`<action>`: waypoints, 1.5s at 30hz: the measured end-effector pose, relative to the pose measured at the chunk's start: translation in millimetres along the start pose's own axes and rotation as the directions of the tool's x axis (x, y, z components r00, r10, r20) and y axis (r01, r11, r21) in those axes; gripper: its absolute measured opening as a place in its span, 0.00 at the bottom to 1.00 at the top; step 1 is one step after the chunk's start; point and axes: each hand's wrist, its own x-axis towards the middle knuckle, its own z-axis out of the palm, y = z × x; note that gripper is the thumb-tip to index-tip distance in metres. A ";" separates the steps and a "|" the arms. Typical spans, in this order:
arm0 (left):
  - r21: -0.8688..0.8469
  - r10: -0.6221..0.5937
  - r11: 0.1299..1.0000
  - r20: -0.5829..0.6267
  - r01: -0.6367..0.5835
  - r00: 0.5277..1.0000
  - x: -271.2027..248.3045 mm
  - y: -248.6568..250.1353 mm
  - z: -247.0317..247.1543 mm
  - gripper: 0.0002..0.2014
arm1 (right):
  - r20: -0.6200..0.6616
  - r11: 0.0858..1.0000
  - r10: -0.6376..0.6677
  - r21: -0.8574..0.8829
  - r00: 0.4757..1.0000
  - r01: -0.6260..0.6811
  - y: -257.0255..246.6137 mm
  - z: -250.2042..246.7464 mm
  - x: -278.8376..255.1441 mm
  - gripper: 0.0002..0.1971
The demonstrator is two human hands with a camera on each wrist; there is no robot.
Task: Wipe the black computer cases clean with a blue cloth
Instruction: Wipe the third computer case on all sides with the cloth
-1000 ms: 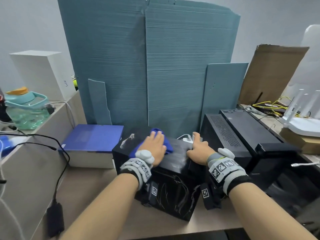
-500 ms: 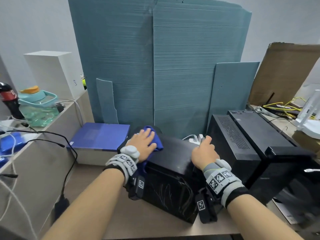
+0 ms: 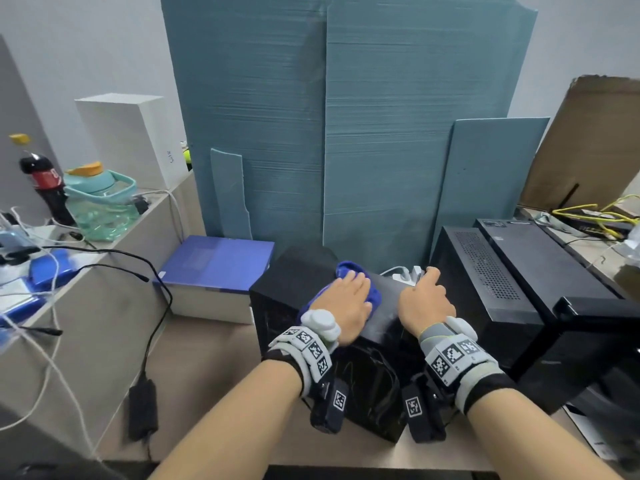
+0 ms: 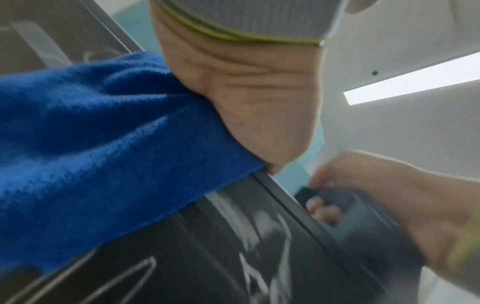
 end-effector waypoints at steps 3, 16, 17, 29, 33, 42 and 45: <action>-0.084 0.175 0.981 0.004 -0.175 0.984 -5.1 12.6 -7.1 0.31 | 0.005 0.999 -0.016 0.035 1.000 0.015 5.2 -2.3 0.3 0.29; -0.074 -0.512 0.849 0.129 0.524 0.849 12.1 -88.7 10.7 0.31 | -0.028 0.980 -0.028 0.198 0.999 0.033 16.9 -4.1 2.0 0.21; -0.088 -0.478 0.867 0.132 0.491 0.868 18.9 -81.2 11.1 0.31 | -0.028 0.980 -0.028 0.197 0.999 0.033 16.7 -3.4 2.2 0.21; -0.572 0.155 0.813 0.029 -0.111 0.987 18.9 45.3 -22.7 0.18 | 0.015 0.989 -0.044 0.143 0.999 0.042 9.5 -3.8 4.5 0.24; -0.608 0.283 0.757 -0.025 -0.239 0.959 0.3 21.3 -9.1 0.14 | 0.025 0.991 -0.051 0.126 0.998 0.047 7.6 -5.8 6.3 0.23; -0.151 -0.092 0.982 0.134 0.112 0.987 -35.8 -85.0 -12.7 0.25 | 0.038 0.989 -0.062 0.134 0.997 0.056 9.2 -4.8 7.1 0.27; 0.038 -0.169 0.985 0.027 0.168 0.985 -36.5 -59.5 -19.6 0.31 | 0.034 0.992 -0.052 0.119 0.998 0.048 5.4 -5.5 4.4 0.26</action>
